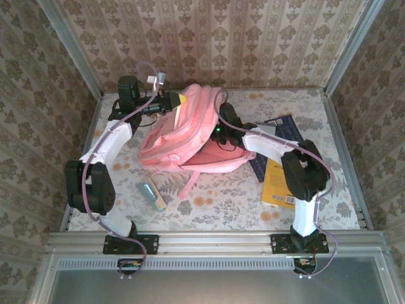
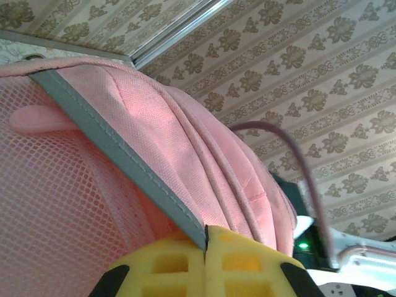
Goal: Pack the student bag
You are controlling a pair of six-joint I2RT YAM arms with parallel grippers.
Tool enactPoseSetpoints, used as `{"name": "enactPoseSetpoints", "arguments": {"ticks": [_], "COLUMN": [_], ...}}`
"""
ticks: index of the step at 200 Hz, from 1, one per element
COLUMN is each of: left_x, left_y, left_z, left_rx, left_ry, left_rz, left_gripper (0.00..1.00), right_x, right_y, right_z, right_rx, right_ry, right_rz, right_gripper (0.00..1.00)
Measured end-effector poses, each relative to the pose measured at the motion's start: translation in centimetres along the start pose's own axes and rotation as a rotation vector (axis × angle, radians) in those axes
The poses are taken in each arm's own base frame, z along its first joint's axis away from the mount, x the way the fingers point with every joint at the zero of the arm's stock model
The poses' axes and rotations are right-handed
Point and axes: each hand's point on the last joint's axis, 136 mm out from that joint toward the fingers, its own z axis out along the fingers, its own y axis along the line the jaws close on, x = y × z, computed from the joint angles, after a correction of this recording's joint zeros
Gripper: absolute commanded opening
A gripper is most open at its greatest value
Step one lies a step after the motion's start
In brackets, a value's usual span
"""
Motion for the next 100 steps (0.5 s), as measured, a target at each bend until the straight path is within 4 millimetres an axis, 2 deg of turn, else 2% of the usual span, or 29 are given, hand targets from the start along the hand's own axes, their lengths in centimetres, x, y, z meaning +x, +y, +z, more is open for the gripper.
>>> {"name": "enactPoseSetpoints", "arguments": {"ticks": [25, 44, 81, 100], "left_x": [-0.2, -0.2, -0.3, -0.3], "left_y": [0.2, 0.3, 0.9, 1.6], "left_z": [-0.2, -0.2, -0.3, -0.4], "left_rx": [-0.005, -0.01, -0.038, -0.065], "left_ry": [-0.007, -0.011, -0.023, -0.029], "left_rz": [-0.002, -0.003, -0.014, -0.017], "left_gripper": [0.0, 0.0, 0.0, 0.0], "right_x": [-1.7, -2.3, -1.2, -0.4], "right_y": [0.4, 0.1, -3.1, -4.5], "right_z": [-3.6, -5.4, -7.4, -9.1], "right_rx": [0.033, 0.061, 0.184, 0.224], "right_ry": [-0.072, -0.105, -0.118, -0.143], "right_rz": [-0.058, -0.08, -0.088, -0.097], "right_gripper": [1.0, 1.0, 1.0, 1.0]}}
